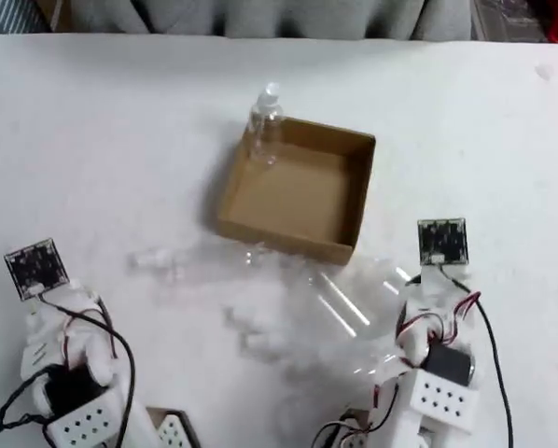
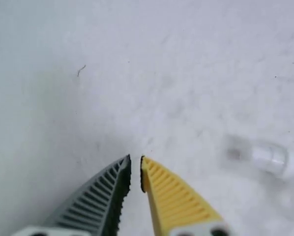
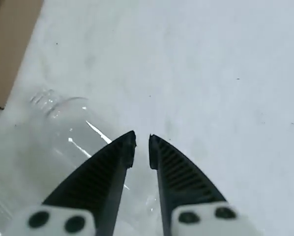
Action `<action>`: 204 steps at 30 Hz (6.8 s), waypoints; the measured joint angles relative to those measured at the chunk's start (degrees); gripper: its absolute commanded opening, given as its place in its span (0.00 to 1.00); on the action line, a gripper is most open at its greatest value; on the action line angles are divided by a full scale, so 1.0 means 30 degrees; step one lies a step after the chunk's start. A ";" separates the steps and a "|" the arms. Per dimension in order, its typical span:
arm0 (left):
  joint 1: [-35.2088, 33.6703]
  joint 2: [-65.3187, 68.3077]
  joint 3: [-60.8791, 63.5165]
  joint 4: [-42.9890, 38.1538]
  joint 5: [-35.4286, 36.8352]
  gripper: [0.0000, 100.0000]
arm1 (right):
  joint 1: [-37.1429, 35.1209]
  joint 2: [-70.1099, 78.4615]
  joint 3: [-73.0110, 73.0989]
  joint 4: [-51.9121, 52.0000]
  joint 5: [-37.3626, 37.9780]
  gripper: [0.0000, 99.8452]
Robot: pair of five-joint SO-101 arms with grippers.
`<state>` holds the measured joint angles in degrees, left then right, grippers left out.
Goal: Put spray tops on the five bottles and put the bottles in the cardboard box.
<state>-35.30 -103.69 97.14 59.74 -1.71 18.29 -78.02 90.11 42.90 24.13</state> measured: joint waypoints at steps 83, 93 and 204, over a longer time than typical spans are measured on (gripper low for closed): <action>1.8110 2.7282 -1.7084 -0.1553 -1.8784 0.25 | -0.0791 -0.4161 0.0908 0.2784 0.2432 0.03; 1.8081 2.7458 -1.7553 -0.1612 -1.8784 0.25 | -0.0908 -0.4161 0.0908 0.2784 0.3018 0.03; 1.1956 3.0066 -2.0689 0.1758 0.2462 0.07 | -0.0908 -0.4161 0.0908 0.2784 0.3136 0.03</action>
<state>0.57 -13.49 35.08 65.01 5.67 15.56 -90.51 92.84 51.25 33.54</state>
